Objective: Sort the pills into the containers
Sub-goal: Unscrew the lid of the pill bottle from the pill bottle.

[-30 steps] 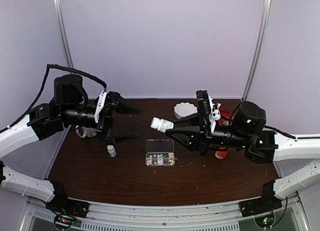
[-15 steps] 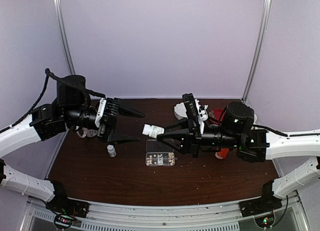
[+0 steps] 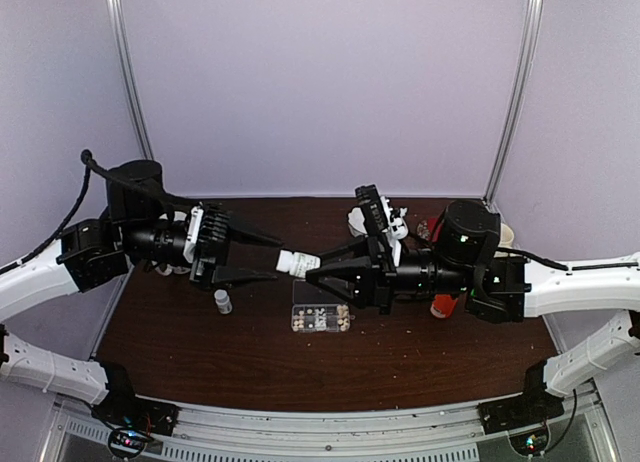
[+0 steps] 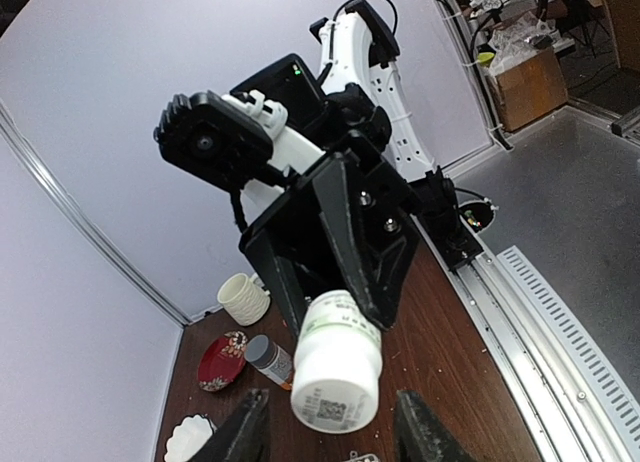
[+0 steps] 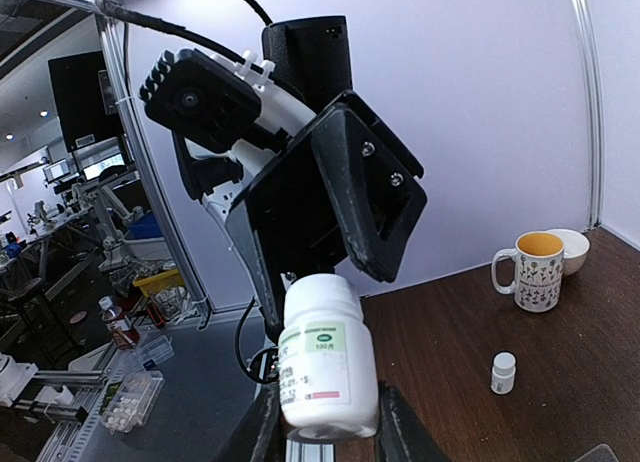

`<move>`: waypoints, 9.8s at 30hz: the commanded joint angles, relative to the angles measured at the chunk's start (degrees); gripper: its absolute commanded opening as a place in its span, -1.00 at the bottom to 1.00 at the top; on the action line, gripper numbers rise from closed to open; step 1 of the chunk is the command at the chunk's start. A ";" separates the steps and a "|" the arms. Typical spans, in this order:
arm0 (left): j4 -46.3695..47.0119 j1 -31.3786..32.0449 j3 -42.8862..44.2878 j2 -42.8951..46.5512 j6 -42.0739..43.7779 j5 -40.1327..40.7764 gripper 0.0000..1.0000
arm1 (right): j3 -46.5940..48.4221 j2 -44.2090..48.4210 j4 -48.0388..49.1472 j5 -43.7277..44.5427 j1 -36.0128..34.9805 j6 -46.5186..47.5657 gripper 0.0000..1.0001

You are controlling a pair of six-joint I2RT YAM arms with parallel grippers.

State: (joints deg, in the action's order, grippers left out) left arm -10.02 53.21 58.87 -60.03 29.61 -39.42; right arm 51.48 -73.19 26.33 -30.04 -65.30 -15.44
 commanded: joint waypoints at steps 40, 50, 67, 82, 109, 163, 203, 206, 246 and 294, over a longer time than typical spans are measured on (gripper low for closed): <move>2.90 0.35 7.22 -7.26 -30.76 1.90 -1.00 | 2.31 2.77 -8.65 7.17 -0.44 28.66 -0.85; -2.69 0.37 11.10 -9.47 -55.14 6.56 -1.00 | -0.77 4.98 -4.23 17.11 -2.18 40.83 -0.93; -1.31 0.05 10.88 -10.30 -74.55 8.40 -0.52 | -7.45 6.05 2.76 22.65 -5.76 48.41 -0.95; 3.27 -0.36 2.53 1.20 -17.19 5.80 0.95 | -6.04 8.88 -3.40 20.20 -5.60 28.00 -1.00; 0.32 -0.24 0.13 -3.09 17.26 -0.04 0.39 | 2.46 2.36 -12.55 10.80 -2.39 11.30 -1.00; 0.65 -0.21 0.10 -3.16 15.39 -0.84 -0.23 | 1.17 1.73 -8.04 10.63 -2.12 9.52 -1.00; 3.22 -0.24 -0.86 -2.51 12.71 0.61 -0.32 | 0.45 2.70 -8.10 10.40 -2.11 10.56 -1.00; 3.73 -0.23 -0.80 -2.61 11.12 0.65 -0.47 | 0.61 2.79 -8.85 10.70 -2.18 11.34 -1.00; -11.22 -0.58 18.12 -9.17 -78.07 -7.43 -0.98 | -4.61 -0.46 10.87 37.56 -9.52 81.90 -1.00; -6.10 -0.44 1.68 3.31 13.03 -6.99 0.62 | 1.72 8.43 -10.96 14.33 -6.89 15.69 -1.00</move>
State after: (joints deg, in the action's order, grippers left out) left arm -17.32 52.01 58.63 -56.36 38.26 -45.10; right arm 51.27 -65.47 15.53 -12.51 -72.53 3.42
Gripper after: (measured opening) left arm 0.805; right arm 0.277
